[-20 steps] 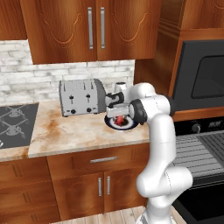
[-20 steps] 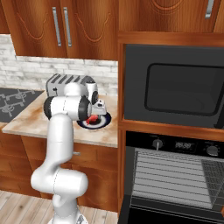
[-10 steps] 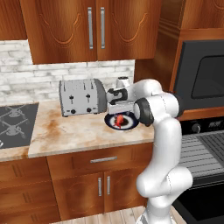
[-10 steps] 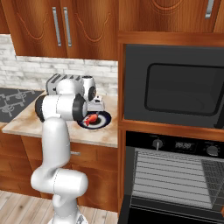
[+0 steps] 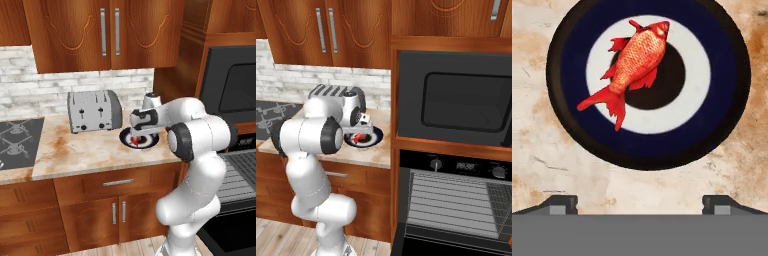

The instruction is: Take the fish from the oven and place it on the plate on the counter.

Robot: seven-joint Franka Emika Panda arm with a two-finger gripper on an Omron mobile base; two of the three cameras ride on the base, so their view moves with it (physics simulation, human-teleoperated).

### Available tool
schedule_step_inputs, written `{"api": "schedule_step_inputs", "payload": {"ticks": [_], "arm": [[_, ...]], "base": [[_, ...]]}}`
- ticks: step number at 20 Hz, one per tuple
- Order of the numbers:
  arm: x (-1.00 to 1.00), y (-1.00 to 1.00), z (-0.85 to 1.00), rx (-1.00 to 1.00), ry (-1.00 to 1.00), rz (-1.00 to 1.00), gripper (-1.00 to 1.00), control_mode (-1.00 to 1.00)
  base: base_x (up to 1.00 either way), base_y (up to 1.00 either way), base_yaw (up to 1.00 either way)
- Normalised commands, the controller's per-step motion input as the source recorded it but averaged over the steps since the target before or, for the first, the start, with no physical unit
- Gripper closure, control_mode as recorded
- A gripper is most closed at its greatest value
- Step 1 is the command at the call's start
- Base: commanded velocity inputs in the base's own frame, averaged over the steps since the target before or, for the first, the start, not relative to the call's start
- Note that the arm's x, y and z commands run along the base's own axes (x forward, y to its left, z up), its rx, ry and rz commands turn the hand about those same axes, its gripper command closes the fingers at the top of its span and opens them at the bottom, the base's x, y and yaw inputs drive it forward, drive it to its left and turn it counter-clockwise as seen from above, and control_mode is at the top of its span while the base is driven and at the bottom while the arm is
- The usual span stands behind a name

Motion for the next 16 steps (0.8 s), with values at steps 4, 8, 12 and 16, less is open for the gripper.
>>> {"api": "schedule_step_inputs", "payload": {"ticks": [4, 8, 12, 16], "arm": [[-0.89, -0.06, 0.44, 0.0, -0.12, 0.0, -1.0, -1.0], [-0.54, 0.0, 0.88, -0.03, -0.02, 0.0, -1.0, -1.0], [-0.15, 0.0, 1.0, -0.05, 0.06, 0.0, -1.0, -1.0], [-0.3, 0.0, 0.99, 0.0, 0.14, 0.0, -1.0, -1.0]], "base": [[0.0, 0.0, 0.0], [0.0, 0.0, 0.0], [0.0, 0.0, 0.0], [0.0, 0.0, 0.0]]}}
